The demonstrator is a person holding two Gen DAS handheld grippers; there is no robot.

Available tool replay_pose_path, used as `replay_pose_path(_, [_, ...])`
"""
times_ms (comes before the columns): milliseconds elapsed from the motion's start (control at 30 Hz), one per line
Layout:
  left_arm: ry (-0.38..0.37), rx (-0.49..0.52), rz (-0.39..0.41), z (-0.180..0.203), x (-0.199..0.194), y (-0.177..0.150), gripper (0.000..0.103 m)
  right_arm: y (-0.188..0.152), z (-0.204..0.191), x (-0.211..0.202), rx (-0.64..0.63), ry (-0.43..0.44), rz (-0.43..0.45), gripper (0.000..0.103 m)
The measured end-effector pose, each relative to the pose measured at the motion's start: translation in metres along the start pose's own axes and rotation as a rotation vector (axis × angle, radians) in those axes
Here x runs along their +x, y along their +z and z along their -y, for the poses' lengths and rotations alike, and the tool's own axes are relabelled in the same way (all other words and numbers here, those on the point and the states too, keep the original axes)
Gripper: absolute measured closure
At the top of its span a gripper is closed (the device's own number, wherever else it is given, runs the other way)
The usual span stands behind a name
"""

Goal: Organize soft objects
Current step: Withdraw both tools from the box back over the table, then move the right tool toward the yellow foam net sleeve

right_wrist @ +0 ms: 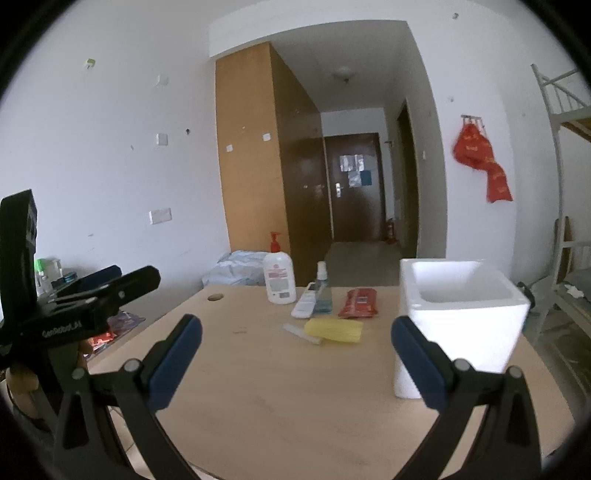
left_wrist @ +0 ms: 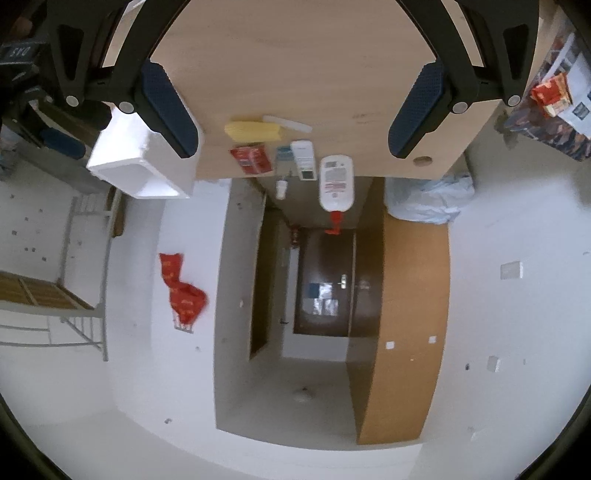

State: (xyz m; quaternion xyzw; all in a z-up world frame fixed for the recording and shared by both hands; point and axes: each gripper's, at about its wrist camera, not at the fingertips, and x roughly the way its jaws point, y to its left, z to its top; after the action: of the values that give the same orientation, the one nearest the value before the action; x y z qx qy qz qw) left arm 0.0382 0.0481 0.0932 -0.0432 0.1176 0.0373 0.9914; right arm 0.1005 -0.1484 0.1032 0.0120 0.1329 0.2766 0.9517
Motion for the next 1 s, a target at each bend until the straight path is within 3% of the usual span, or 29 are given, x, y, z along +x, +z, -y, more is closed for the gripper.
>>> replay_pose_path(367, [0.061,-0.029,-0.029,-0.026,0.025,0.0,0.0,0.005,-0.011,0.039,-0.019,0.06,-0.055,0.0])
replay_pose_path(1000, [0.07,-0.046,-0.136,-0.048,0.113,0.012,0.0,0.017,0.007,0.119,-0.01,0.05,-0.174,0.0])
